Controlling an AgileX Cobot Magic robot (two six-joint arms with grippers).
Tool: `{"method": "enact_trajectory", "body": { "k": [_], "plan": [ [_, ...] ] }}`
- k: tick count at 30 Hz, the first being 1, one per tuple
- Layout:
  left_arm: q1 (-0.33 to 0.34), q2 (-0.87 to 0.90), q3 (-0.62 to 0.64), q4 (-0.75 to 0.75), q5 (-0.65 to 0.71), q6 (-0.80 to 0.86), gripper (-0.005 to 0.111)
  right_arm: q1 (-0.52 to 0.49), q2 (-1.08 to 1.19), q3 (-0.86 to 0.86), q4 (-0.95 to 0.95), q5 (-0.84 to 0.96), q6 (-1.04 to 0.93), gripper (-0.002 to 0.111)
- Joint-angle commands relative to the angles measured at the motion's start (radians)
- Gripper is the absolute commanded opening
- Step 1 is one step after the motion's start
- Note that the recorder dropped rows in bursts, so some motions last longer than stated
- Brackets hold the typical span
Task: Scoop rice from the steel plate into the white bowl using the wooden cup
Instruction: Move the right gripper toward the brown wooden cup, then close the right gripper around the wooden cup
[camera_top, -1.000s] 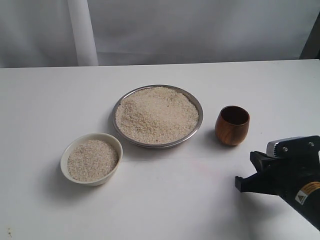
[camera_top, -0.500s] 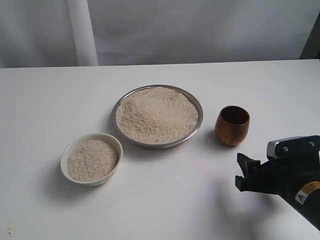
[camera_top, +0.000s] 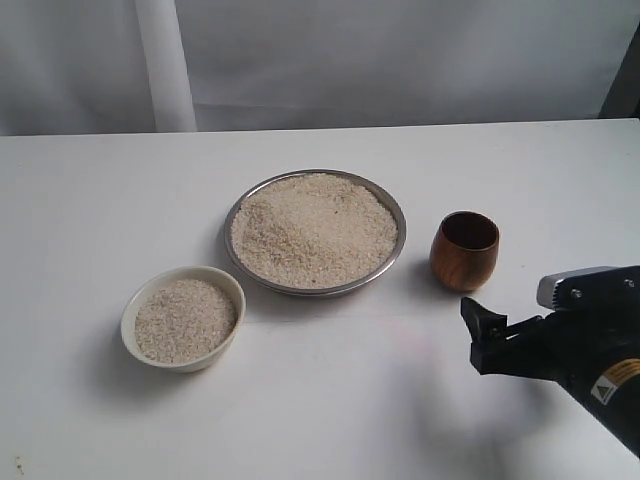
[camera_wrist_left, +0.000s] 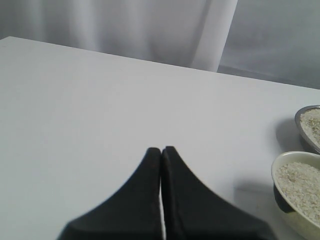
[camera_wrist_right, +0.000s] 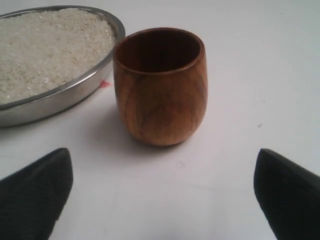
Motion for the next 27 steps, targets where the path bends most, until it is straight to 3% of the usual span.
{"method": "enact_trajectory", "body": {
  "k": [1, 27],
  "plan": [
    [0.000, -0.002, -0.004, 0.003, -0.007, -0.001, 0.000, 0.001, 0.034, -0.026, 0.003, -0.035, 0.001, 0.090],
    [0.000, -0.002, -0.004, 0.003, -0.007, -0.001, 0.000, 0.001, 0.277, -0.356, 0.000, -0.013, -0.002, 0.090]
  ]
}}
